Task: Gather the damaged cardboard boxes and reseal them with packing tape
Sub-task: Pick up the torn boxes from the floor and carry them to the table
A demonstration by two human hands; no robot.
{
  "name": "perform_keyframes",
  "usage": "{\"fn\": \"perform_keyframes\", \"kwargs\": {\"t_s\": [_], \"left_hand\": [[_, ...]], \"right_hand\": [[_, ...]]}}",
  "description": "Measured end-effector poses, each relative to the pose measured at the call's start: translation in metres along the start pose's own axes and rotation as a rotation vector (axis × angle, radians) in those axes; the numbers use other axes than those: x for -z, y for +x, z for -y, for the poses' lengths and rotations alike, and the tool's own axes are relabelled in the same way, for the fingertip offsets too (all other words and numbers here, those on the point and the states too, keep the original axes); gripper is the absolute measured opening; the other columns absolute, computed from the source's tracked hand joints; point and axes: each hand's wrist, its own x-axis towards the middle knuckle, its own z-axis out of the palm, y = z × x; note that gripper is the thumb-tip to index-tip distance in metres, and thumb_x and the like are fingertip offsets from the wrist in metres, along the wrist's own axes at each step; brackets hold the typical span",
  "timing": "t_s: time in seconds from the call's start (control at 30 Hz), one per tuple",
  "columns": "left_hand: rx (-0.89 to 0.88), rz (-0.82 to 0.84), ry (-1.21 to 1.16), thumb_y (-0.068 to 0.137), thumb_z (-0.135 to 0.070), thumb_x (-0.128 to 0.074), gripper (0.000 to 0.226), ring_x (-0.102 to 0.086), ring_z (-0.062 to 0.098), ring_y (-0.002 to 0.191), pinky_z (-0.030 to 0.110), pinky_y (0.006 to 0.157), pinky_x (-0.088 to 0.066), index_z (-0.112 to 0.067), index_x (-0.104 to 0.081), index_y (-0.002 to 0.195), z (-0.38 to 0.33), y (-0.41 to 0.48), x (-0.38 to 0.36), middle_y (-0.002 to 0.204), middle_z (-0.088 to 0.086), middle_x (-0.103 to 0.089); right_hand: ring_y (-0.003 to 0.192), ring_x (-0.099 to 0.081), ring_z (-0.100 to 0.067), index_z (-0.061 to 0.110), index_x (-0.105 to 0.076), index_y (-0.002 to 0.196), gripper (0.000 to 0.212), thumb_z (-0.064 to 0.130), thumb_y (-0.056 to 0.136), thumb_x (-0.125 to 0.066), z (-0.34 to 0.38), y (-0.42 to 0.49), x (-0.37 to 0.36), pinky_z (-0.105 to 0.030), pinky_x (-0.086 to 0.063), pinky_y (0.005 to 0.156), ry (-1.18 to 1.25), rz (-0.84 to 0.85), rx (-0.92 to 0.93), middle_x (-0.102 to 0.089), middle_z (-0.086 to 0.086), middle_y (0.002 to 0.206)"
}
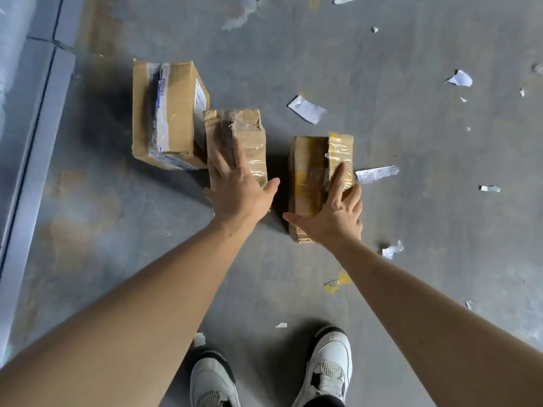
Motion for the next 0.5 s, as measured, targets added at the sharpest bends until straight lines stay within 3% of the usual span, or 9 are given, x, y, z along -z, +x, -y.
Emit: {"fn": "perform_keyframes", "kwargs": {"t_s": [0.17, 0.3, 0.5], "left_hand": [[0.053, -0.006, 0.036, 0.074, -0.068, -0.069, 0.122, -0.003, 0.041, 0.149, 0.061, 0.108, -0.032, -0.031, 0.014, 0.155, -0.004, 0.006, -0.008, 0.162, 0.016, 0.014], [0.069, -0.009, 0.036, 0.07, -0.07, -0.071, 0.125, -0.002, 0.048, 0.147, 0.062, 0.106, -0.034, -0.036, 0.015, 0.154, 0.003, 0.01, -0.014, 0.162, 0.017, 0.016], [0.074, -0.025, 0.017, 0.071, -0.057, -0.073, 0.117, -0.026, 0.045, 0.135, 0.055, 0.097, -0.043, -0.041, 0.007, 0.155, 0.01, 0.012, -0.018, 0.162, 0.012, 0.014]], "right_hand": [[0.15, -0.006, -0.035, 0.041, 0.033, 0.146, 0.149, 0.08, 0.053, -0.076, -0.003, 0.004, -0.011, -0.059, -0.029, 0.114, -0.029, -0.06, -0.03, 0.012, -0.013, 0.163], [0.142, -0.02, -0.039, 0.041, 0.03, 0.148, 0.141, 0.075, 0.059, -0.075, -0.004, 0.007, -0.015, -0.055, -0.031, 0.108, -0.046, -0.077, -0.028, 0.005, -0.013, 0.161], [0.129, -0.033, -0.04, 0.04, 0.017, 0.153, 0.13, 0.068, 0.062, -0.072, -0.005, 0.007, -0.022, -0.052, -0.035, 0.101, -0.028, -0.194, -0.013, -0.016, -0.013, 0.152]]}}
